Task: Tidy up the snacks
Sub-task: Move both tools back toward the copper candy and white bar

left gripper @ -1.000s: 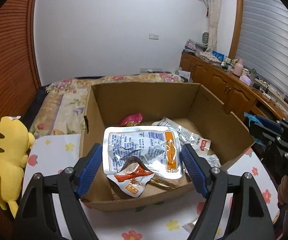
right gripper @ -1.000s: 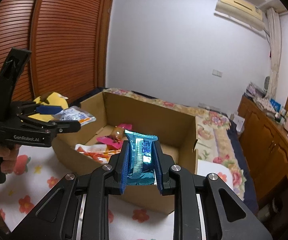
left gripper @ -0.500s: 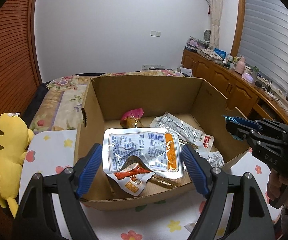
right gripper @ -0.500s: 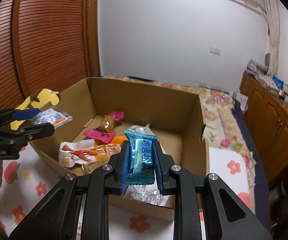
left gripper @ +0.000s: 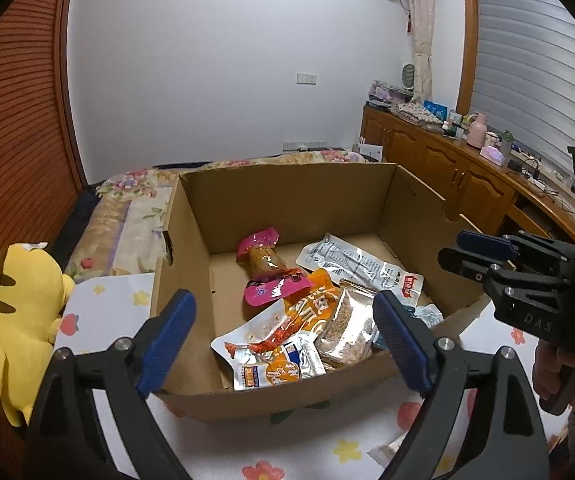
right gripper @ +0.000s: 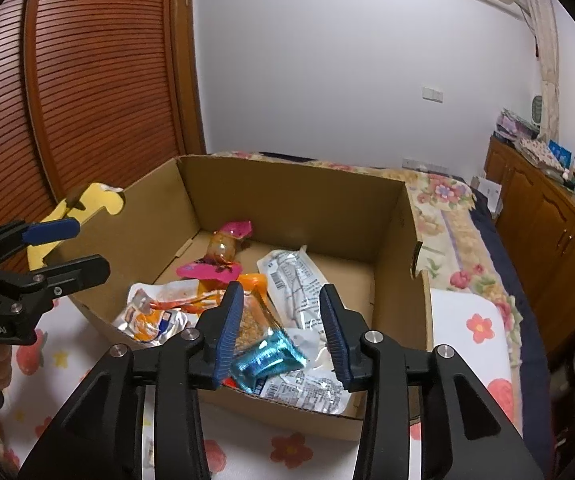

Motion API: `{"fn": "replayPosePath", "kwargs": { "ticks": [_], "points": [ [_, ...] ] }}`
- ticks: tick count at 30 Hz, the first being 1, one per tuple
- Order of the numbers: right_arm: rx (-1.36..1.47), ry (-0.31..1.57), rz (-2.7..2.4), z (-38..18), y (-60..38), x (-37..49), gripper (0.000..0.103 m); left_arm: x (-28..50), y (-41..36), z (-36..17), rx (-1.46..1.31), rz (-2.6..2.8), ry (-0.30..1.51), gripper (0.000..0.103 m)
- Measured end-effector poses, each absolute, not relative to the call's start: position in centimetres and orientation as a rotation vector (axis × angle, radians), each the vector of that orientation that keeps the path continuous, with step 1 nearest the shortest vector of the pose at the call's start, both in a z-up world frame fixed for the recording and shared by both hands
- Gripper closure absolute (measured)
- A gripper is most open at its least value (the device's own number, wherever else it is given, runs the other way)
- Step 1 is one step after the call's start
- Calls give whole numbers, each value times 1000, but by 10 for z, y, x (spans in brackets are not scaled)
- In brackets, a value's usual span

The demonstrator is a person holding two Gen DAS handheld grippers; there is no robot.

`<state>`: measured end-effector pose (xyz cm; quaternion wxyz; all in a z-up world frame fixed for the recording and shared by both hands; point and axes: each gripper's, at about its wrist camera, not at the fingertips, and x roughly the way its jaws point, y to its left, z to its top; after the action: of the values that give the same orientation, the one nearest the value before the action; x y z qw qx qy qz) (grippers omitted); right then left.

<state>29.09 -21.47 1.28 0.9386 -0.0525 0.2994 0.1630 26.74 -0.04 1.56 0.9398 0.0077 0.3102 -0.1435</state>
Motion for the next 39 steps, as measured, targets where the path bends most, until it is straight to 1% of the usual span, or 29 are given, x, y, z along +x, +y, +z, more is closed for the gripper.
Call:
{"fn": "replayPosePath", "kwargs": {
  "ticks": [4, 5, 10, 16, 20, 31, 39],
  "points": [
    [-101, 586, 341, 17, -216, 281, 63, 250, -1, 18, 38, -308, 598, 2],
    [-100, 577, 347, 19, -217, 276, 61, 243, -1, 18, 45, -312, 582, 1],
    [-125, 544, 355, 20, -220, 253, 51, 219, -4, 16, 56, -331, 554, 0],
    [-123, 518, 382, 22, -224, 221, 47, 190, -1, 5, 72, -325, 550, 0],
    [-126, 511, 395, 13, -225, 196, 44, 169, 2, -16, 69, -337, 602, 0],
    [-144, 570, 373, -31, -227, 158, 44, 132, -23, -64, 66, -364, 730, 0],
    [-102, 618, 380, -53, -235, 141, 43, 115, -48, -85, 162, -348, 792, 1]
  ]
}}
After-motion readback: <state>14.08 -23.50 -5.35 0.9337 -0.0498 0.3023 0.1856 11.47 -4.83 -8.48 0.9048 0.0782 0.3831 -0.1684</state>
